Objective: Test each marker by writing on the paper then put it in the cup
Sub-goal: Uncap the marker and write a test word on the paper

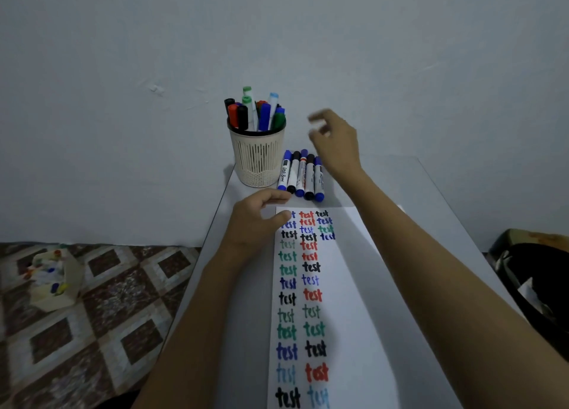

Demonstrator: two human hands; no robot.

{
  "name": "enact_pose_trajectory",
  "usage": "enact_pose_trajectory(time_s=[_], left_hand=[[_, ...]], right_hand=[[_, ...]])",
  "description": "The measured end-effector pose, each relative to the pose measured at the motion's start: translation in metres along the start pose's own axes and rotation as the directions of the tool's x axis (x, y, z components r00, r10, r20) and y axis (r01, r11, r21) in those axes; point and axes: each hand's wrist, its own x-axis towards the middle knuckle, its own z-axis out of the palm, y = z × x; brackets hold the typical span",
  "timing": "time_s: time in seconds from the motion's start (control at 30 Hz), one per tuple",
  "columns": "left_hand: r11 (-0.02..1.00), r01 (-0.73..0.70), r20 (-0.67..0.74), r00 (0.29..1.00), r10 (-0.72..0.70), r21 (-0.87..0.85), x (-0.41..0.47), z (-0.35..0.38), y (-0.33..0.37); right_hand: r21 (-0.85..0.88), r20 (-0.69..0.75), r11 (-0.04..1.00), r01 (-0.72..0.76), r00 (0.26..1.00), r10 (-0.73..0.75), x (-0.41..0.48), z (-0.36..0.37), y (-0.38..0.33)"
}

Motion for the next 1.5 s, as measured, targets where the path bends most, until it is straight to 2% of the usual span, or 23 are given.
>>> enact_pose_trajectory(time_s=[0.07, 0.13, 0.37, 0.47, 0.57, 0.63, 0.73, 0.83, 0.9, 1.07, 1.1, 1.17, 1.23, 1.33, 1.5], left_hand=[[0.999, -0.021, 0.007, 1.000, 0.021, 0.030, 0.001, 0.001, -0.002], [0.997, -0.036, 0.014, 0.999, 0.035, 0.075, 0.001, 0.001, -0.004], [0.971, -0.121, 0.042, 0.993, 0.114, 0.208, -0.001, 0.002, -0.001], [0.965, -0.138, 0.048, 0.990, 0.131, 0.224, -0.001, 0.002, -0.001], [0.969, -0.121, 0.041, 0.993, 0.114, 0.214, 0.000, 0.003, -0.004], [0.974, -0.119, 0.037, 0.993, 0.114, 0.193, 0.000, 0.004, -0.005], [0.984, -0.108, 0.013, 0.994, 0.107, 0.141, 0.000, 0.006, 0.000], [0.983, -0.142, -0.021, 0.989, 0.146, 0.120, -0.001, 0.009, 0.009], [0.959, -0.216, 0.003, 0.976, 0.219, 0.183, -0.003, 0.012, 0.012], [0.807, -0.430, 0.108, 0.899, 0.425, 0.405, -0.007, 0.021, 0.019], [0.809, -0.428, 0.110, 0.900, 0.421, 0.403, -0.009, 0.024, 0.023], [0.853, -0.405, 0.115, 0.914, 0.389, 0.331, -0.014, 0.030, 0.030], [0.898, -0.364, 0.132, 0.931, 0.341, 0.247, -0.019, 0.033, 0.035], [0.938, -0.303, 0.184, 0.945, 0.272, 0.170, -0.020, 0.034, 0.041], [0.968, -0.242, 0.168, 0.959, 0.229, 0.066, -0.019, 0.039, 0.047]], right_hand=[[-0.162, 0.170, 0.970, -0.183, 0.963, 0.210, -0.005, -0.002, 0.024], [-0.246, 0.268, 0.938, -0.244, 0.913, 0.308, -0.015, -0.002, 0.037], [-0.308, 0.166, 0.930, -0.203, 0.951, 0.262, -0.029, 0.005, 0.036], [-0.160, -0.004, 0.956, -0.246, 0.969, 0.248, -0.038, -0.002, 0.034], [0.237, -0.139, 0.929, -0.283, 0.937, 0.321, -0.052, -0.020, 0.027], [0.461, -0.126, 0.837, -0.295, 0.912, 0.391, -0.064, -0.034, 0.022], [0.636, 0.065, 0.688, -0.350, 0.913, 0.404, -0.083, -0.052, 0.015], [0.633, 0.206, 0.659, -0.406, 0.909, 0.362, -0.100, -0.055, 0.015], [0.630, 0.244, 0.660, -0.409, 0.911, 0.331, -0.106, -0.053, 0.016], [0.761, 0.277, 0.521, -0.387, 0.920, 0.278, -0.111, -0.049, 0.008], [0.768, 0.296, 0.508, -0.389, 0.920, 0.256, -0.113, -0.047, 0.006], [0.738, 0.322, 0.558, -0.380, 0.925, 0.204, -0.117, -0.044, 0.004], [0.703, 0.304, 0.620, -0.349, 0.935, 0.181, -0.119, -0.042, 0.003], [0.686, 0.270, 0.656, -0.316, 0.947, 0.173, -0.117, -0.044, 0.004], [0.720, 0.311, 0.616, -0.318, 0.942, 0.123, -0.114, -0.053, 0.004]])
